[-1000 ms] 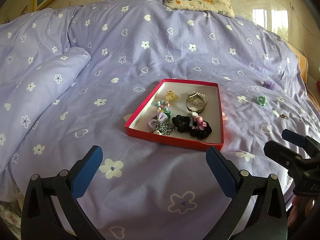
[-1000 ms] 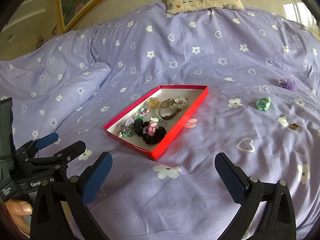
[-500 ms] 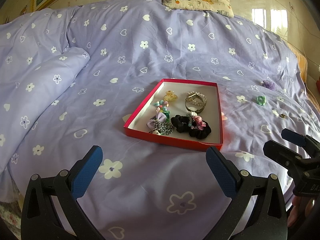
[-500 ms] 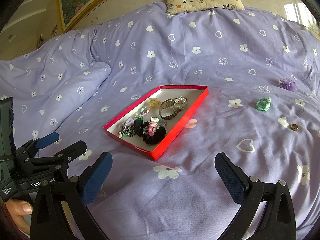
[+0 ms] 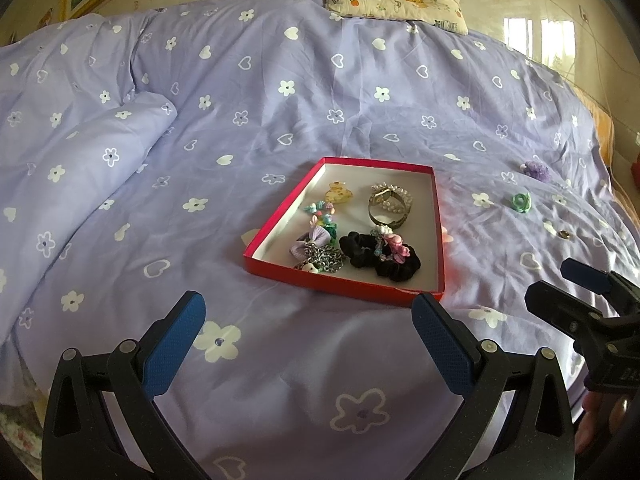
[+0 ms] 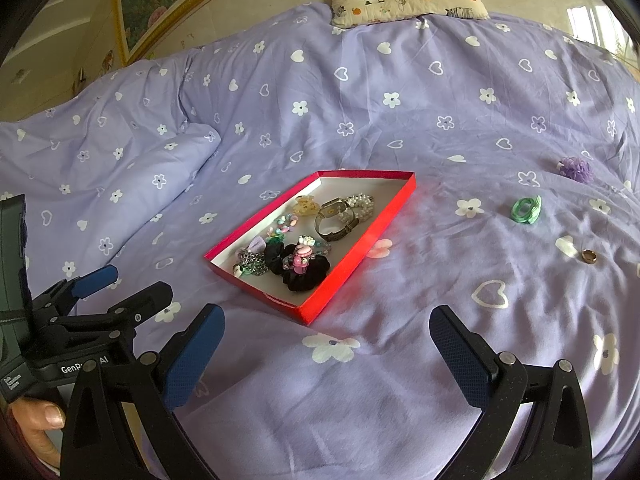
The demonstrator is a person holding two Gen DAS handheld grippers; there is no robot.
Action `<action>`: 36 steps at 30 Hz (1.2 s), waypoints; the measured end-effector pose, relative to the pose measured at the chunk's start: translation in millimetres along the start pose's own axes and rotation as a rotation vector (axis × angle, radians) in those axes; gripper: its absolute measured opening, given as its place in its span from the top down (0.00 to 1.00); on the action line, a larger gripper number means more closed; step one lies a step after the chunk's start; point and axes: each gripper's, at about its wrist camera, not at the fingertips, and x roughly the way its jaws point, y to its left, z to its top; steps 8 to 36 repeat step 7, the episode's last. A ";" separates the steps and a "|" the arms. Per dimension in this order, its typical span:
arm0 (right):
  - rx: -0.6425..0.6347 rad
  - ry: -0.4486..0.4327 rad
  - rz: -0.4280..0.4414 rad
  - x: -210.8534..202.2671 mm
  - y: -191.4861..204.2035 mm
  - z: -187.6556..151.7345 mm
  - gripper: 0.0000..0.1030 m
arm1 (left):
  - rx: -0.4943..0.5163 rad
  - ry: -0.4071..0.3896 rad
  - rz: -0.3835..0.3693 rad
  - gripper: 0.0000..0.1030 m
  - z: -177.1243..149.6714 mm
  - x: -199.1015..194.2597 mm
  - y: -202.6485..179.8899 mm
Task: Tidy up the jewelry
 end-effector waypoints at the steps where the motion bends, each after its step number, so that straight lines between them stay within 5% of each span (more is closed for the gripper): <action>1: 0.000 0.000 -0.001 0.1 0.1 0.0 0.00 | 0.000 0.001 -0.001 0.00 0.1 0.0 0.0; 36: 0.008 0.013 0.000 6.1 -4.5 0.2 0.00 | 0.001 0.003 -0.016 0.00 2.9 -0.3 -8.0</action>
